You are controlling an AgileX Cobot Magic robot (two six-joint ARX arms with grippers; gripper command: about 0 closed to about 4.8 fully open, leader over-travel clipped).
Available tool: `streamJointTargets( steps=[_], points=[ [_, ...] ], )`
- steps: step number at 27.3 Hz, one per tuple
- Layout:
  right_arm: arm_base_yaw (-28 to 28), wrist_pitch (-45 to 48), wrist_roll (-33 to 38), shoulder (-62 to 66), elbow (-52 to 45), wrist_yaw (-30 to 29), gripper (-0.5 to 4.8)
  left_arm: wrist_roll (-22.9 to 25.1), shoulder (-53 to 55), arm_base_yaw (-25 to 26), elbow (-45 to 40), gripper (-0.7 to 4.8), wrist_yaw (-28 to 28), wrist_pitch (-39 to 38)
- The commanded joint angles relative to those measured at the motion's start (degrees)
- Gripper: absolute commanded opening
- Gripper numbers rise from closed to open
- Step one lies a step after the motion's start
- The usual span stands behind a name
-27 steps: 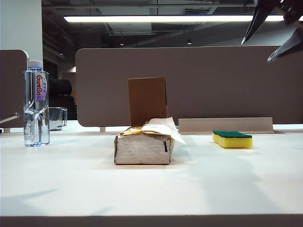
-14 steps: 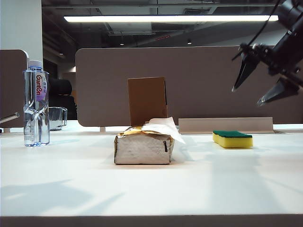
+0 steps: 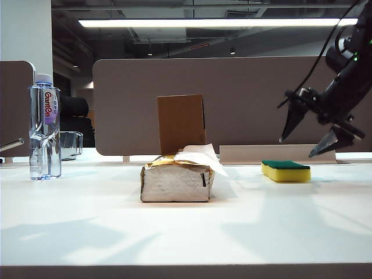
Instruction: Move the sponge from right to left to wipe the table, avoiding obstacles on the table, and finally reaching the bottle of mineral water.
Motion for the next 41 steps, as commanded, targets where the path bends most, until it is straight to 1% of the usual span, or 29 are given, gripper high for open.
streamJointTargets(
  steps=[1, 5, 8, 12, 14, 24, 26, 27, 29, 30, 31, 32, 34, 36, 41],
  points=[
    [0.13, 1.44, -0.26, 2.32, 0.72, 1.14, 3.78, 0.2, 0.07, -0.02, 0.59, 4.44, 0.39, 0.46],
    [0.24, 2.6, -0.24, 4.83, 0.72, 1.2, 3.78, 0.17, 0.13, -0.02, 0.61, 4.44, 0.46, 0.31],
    [0.24, 4.24, -0.26, 5.33, 0.72, 3.32, 3.78, 0.2, 0.13, -0.02, 0.61, 4.44, 1.7, -0.83],
    [0.26, 6.67, -0.24, 5.4, 0.72, 4.52, 3.78, 0.68, 0.13, -0.02, 0.61, 4.44, 1.7, -1.6],
    [0.33, 7.48, -0.24, 5.62, 0.72, 4.66, 3.78, 1.53, 0.13, -0.02, 0.61, 4.44, 1.7, -1.68],
    [1.88, 8.76, -0.22, 7.98, 0.72, 4.66, 3.75, 1.51, 0.13, -0.04, 0.63, 4.44, 1.7, -1.75],
    [2.25, 8.94, -0.24, 8.41, 0.72, 5.07, 3.53, 1.49, 0.13, -0.04, 0.63, 4.44, 1.7, -1.77],
    [2.45, 8.81, -0.22, 8.85, 0.72, 6.05, 3.25, 1.49, 0.11, -0.04, 0.66, 4.44, 1.7, -1.77],
    [2.58, 8.37, -0.22, 9.18, 0.72, 7.3, 3.1, 1.51, 0.11, -0.04, 0.66, 4.44, 1.7, -1.73],
    [2.75, 7.65, -0.26, 9.29, 0.72, 8.79, 2.76, 1.51, 0.11, -0.02, 0.66, 4.44, 1.68, -1.68],
    [2.8, 7.23, -0.35, 9.29, 0.72, 9.33, 2.52, 1.51, 0.11, -0.02, 0.66, 4.44, 1.68, -1.66],
    [2.8, 5.9, -1.05, 9.29, 0.72, 10.38, 1.95, 1.51, 0.11, -0.02, 0.66, 4.44, 1.7, -1.68],
    [2.8, 4.87, -2.6, 9.29, 0.7, 10.51, 1.22, 1.51, 0.11, -0.02, 0.66, 4.44, 1.7, -1.68],
    [2.8, 4.22, -3.28, 9.29, 0.7, 11.3, -0.06, 1.51, 0.11, -0.02, 0.66, 4.44, 1.7, -1.68],
    [2.8, 2.45, -3.28, 9.29, 0.7, 11.72, -0.06, 1.62, 0.07, -0.02, 0.66, 4.44, 1.73, -1.68]
  ],
)
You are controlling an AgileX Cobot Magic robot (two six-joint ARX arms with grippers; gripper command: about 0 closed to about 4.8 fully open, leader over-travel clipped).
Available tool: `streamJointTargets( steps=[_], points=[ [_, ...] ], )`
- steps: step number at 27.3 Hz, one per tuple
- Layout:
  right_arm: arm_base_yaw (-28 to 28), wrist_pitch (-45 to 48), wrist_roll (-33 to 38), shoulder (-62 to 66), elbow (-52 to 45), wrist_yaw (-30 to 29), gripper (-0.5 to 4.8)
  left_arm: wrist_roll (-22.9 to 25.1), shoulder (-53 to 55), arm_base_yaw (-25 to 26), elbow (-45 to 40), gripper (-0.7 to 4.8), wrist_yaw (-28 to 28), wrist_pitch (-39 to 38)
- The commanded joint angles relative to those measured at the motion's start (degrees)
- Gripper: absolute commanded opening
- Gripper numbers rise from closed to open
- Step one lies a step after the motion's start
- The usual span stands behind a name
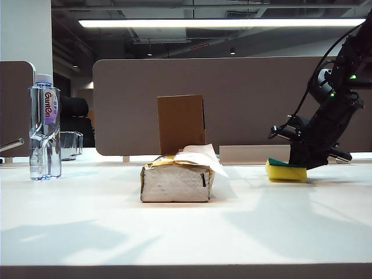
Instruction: Move the sponge from right to left to wipe the table, avoiding obstacles on the table, and finally reaching the bottle of mineral water.
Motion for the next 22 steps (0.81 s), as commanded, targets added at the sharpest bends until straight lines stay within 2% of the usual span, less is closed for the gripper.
streamJointTargets(
  steps=[1, 6, 16, 22],
  points=[
    [0.02, -5.75, -0.39, 0.72, -0.52, 1.99, -0.06, 0.55, -0.04, -0.02, 0.33, 4.44, 0.42, 0.39],
    [0.04, -8.92, -1.18, 0.72, -0.52, 1.99, -0.06, 4.28, -0.04, -0.02, 0.33, 4.44, 2.73, -0.15],
    [0.37, -15.45, -3.37, 0.2, -0.68, 2.51, -0.06, 4.28, -0.07, -0.02, 0.33, 4.44, 2.71, -0.9],
    [1.44, -15.41, -3.54, -1.7, -0.72, 3.1, -0.06, 4.28, -0.07, -0.04, 0.33, 4.44, 2.71, -0.9]
  ],
)
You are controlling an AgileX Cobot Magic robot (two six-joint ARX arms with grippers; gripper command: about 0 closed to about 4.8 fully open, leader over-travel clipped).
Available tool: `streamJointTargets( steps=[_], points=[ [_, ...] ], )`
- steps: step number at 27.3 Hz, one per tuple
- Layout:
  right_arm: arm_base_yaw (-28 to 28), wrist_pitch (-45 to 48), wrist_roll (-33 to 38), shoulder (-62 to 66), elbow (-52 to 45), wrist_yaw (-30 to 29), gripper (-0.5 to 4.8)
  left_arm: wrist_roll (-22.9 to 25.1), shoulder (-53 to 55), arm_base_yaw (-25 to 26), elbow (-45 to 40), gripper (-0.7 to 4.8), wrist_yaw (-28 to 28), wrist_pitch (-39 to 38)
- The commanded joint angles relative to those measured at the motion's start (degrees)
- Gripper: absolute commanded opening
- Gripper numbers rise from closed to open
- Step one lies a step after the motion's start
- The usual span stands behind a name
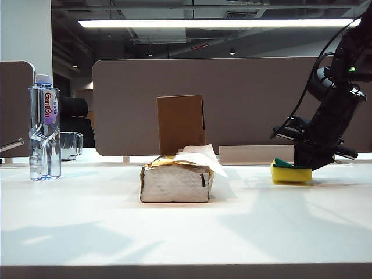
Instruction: Move the sponge from right to left to wipe the table, avoiding obstacles on the table, and finally reaching the bottle of mineral water.
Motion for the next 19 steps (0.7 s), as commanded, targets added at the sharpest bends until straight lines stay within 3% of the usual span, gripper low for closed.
streamJointTargets(
  steps=[1, 10, 15, 19],
  points=[
    [0.87, -6.86, -0.72, -0.31, -0.98, 1.73, -0.06, 0.28, 0.0, -0.04, 0.33, 4.44, 0.44, 0.59],
    [2.27, -7.72, -0.66, -1.29, -2.4, 1.84, -0.06, 0.28, -0.07, -0.04, 0.35, 4.44, 0.44, 0.63],
    [2.25, -3.65, -0.22, -4.81, -9.97, 2.32, -0.06, 0.28, -0.09, -0.04, 0.35, 4.44, 0.44, 1.44],
    [2.1, 4.26, 0.92, -12.63, -22.58, 3.3, -0.06, 0.26, -0.09, -0.04, 0.35, 4.44, 0.46, 2.14]
  ],
)
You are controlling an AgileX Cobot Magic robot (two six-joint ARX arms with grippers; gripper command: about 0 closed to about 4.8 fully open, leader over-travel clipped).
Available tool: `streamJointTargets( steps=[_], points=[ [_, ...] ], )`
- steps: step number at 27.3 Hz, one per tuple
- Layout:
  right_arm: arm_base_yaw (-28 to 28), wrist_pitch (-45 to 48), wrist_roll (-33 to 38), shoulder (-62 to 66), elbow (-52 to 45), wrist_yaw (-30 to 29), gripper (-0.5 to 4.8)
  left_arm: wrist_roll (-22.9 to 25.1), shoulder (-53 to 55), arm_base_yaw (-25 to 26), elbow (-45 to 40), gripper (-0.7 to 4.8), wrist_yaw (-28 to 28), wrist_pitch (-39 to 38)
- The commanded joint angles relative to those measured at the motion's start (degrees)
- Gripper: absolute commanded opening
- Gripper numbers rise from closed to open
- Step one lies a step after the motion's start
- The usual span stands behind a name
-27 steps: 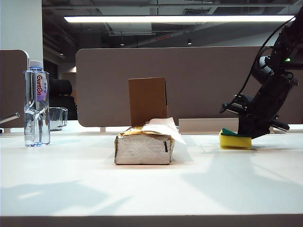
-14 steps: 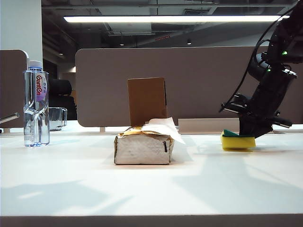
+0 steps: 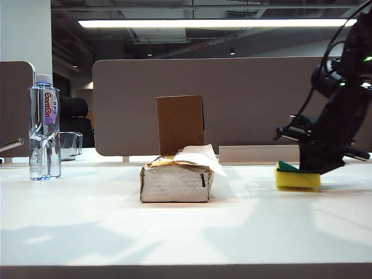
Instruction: Move the sponge from right to left to wipe the table, avoiding obstacles on the table, and finally reaching the bottle of mineral water.
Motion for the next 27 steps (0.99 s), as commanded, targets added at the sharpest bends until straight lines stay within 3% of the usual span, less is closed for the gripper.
streamJointTargets(
  steps=[1, 18, 27],
  points=[
    [0.09, -0.81, 1.33, -4.46, -8.96, 1.44, -0.06, 0.24, -0.07, -0.04, 0.35, 4.44, 0.37, 0.94],
    [0.15, 7.56, 7.45, -24.06, -32.98, 3.56, -0.06, 0.24, -0.83, -0.35, 0.37, 4.44, 0.52, 0.94],
    [1.36, 4.68, 9.33, -37.88, -44.5, 3.37, -0.06, 0.24, -2.21, -0.35, 0.37, 4.44, 0.52, 0.85]
  ],
)
